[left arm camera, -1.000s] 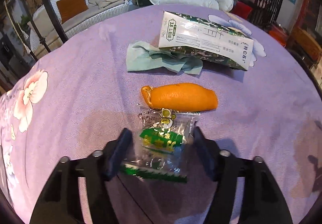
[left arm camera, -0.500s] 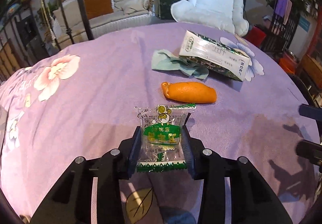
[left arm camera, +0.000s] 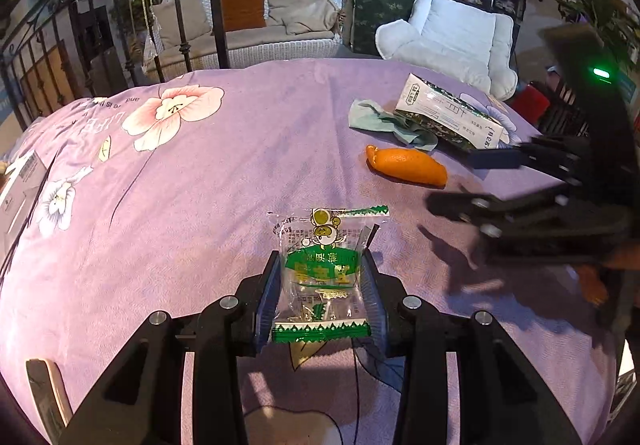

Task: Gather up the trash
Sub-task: 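Grasp the orange object with the right tool while the left tool holds the wrapper, then carry both items to the bin while the right tool releases the orange object inside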

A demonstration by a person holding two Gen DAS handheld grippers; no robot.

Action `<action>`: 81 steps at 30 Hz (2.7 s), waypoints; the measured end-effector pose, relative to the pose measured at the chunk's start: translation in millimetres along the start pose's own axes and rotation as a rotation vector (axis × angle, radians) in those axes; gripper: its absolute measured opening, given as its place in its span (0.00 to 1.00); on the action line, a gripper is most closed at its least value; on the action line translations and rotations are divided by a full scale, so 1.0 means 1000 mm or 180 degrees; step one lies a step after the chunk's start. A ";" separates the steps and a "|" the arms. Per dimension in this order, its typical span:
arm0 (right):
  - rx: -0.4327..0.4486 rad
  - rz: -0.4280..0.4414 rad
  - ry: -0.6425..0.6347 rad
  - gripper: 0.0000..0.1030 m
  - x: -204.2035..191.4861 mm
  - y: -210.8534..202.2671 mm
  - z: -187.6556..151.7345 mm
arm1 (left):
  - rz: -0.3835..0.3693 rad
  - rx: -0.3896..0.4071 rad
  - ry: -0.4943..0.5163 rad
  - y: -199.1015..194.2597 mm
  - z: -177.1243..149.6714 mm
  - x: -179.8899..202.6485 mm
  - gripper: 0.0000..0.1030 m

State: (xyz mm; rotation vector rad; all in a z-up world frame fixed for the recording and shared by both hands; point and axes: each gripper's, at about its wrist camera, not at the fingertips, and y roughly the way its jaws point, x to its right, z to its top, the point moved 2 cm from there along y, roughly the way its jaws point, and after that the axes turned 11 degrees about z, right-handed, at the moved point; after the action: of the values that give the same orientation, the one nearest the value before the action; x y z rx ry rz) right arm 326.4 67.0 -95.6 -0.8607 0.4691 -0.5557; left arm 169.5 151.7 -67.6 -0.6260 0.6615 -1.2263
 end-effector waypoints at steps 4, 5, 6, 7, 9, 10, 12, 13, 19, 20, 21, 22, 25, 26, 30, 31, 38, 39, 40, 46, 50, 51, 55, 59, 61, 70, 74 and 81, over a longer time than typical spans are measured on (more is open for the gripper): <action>-0.0169 -0.0067 -0.0066 0.60 0.012 0.031 0.018 | 0.0003 -0.0003 -0.0011 -0.001 -0.004 -0.001 0.38; -0.0229 -0.0066 -0.0037 0.52 0.016 0.040 0.020 | -0.0010 -0.0012 -0.0017 -0.001 -0.005 -0.002 0.38; -0.0243 -0.0062 -0.0017 0.46 0.019 0.043 0.019 | -0.0023 -0.0019 -0.0026 0.000 -0.006 -0.002 0.38; -0.0230 -0.0057 -0.0001 0.42 0.020 0.045 0.019 | -0.0031 -0.0023 -0.0025 0.000 -0.007 -0.002 0.38; -0.0173 -0.0029 0.0045 0.26 0.021 0.042 0.017 | -0.0014 -0.0019 -0.0015 0.001 -0.009 -0.001 0.38; -0.0165 0.0002 0.0087 0.25 0.021 0.040 0.016 | -0.0005 -0.0017 -0.0011 0.000 -0.010 -0.001 0.38; -0.0125 0.0029 0.0154 0.22 0.020 0.032 0.011 | -0.0019 -0.0013 -0.0022 0.000 -0.011 0.000 0.38; -0.0099 0.0031 0.0169 0.21 0.018 0.028 0.009 | -0.0030 -0.0006 -0.0031 -0.002 -0.012 0.002 0.38; 0.0058 0.0020 0.0284 0.20 0.002 -0.010 -0.018 | -0.0077 0.0045 0.0017 -0.010 -0.014 0.015 0.38; 0.0099 0.0024 0.0290 0.20 0.000 -0.018 -0.025 | -0.0096 0.0059 0.0031 -0.013 -0.014 0.018 0.38; 0.0134 0.0021 0.0297 0.20 -0.002 -0.025 -0.030 | -0.0107 0.0072 0.0043 -0.015 -0.014 0.021 0.38; 0.0173 0.0001 0.0311 0.20 -0.004 -0.033 -0.035 | -0.0127 0.0087 0.0058 -0.017 -0.015 0.025 0.38; 0.0286 -0.0020 0.0433 0.20 -0.001 -0.059 -0.053 | -0.0187 0.0132 0.0111 -0.024 -0.014 0.037 0.38; 0.0327 -0.0034 0.0480 0.20 0.000 -0.068 -0.060 | -0.0212 0.0149 0.0134 -0.026 -0.013 0.042 0.38; 0.0475 -0.0266 0.0559 0.20 0.010 -0.096 -0.082 | -0.0321 0.0215 0.0220 -0.037 -0.012 0.065 0.38; 0.0513 -0.0313 0.0600 0.20 0.014 -0.103 -0.089 | -0.0359 0.0231 0.0248 -0.040 -0.011 0.072 0.38; 0.0820 -0.0604 0.1034 0.20 0.043 -0.158 -0.145 | -0.0589 0.0342 0.0518 -0.056 -0.010 0.126 0.38; 0.0870 -0.0637 0.1123 0.20 0.049 -0.167 -0.155 | -0.0638 0.0353 0.0558 -0.058 -0.010 0.135 0.38; 0.0905 -0.0679 0.1196 0.20 0.053 -0.175 -0.164 | -0.0687 0.0371 0.0606 -0.061 -0.010 0.145 0.38; 0.1065 -0.1006 0.1616 0.20 0.083 -0.214 -0.221 | -0.0966 0.0414 0.0838 -0.073 -0.016 0.198 0.38; 0.1149 -0.1198 0.1880 0.20 0.101 -0.234 -0.252 | -0.1127 0.0445 0.1035 -0.080 -0.019 0.235 0.38; 0.1172 -0.1263 0.1949 0.20 0.107 -0.240 -0.260 | -0.1170 0.0450 0.1059 -0.081 -0.019 0.241 0.38; 0.1228 -0.1438 0.2170 0.20 0.128 -0.257 -0.284 | -0.1344 0.0434 0.1158 -0.083 -0.019 0.266 0.38; 0.1261 -0.1580 0.2325 0.20 0.148 -0.266 -0.299 | -0.1461 0.0465 0.1241 -0.088 -0.019 0.288 0.38; 0.1248 -0.1620 0.2387 0.20 0.158 -0.265 -0.303 | -0.1489 0.0497 0.1283 -0.089 -0.018 0.296 0.38; 0.1066 -0.1661 0.2577 0.20 0.212 -0.237 -0.308 | -0.1547 0.0479 0.1448 -0.087 -0.021 0.322 0.38; 0.1031 -0.1599 0.2708 0.37 0.232 -0.218 -0.315 | -0.1557 0.0434 0.1464 -0.083 -0.020 0.331 0.38; 0.1095 -0.1719 0.2659 0.65 0.224 -0.224 -0.319 | -0.1594 0.0374 0.1478 -0.079 -0.017 0.345 0.38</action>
State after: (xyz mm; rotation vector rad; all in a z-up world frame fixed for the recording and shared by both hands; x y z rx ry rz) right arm 249.3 -374.1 -132.5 -0.3790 0.8683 -1.4698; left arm 177.3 -202.9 -61.1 -0.4182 0.8363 -1.8967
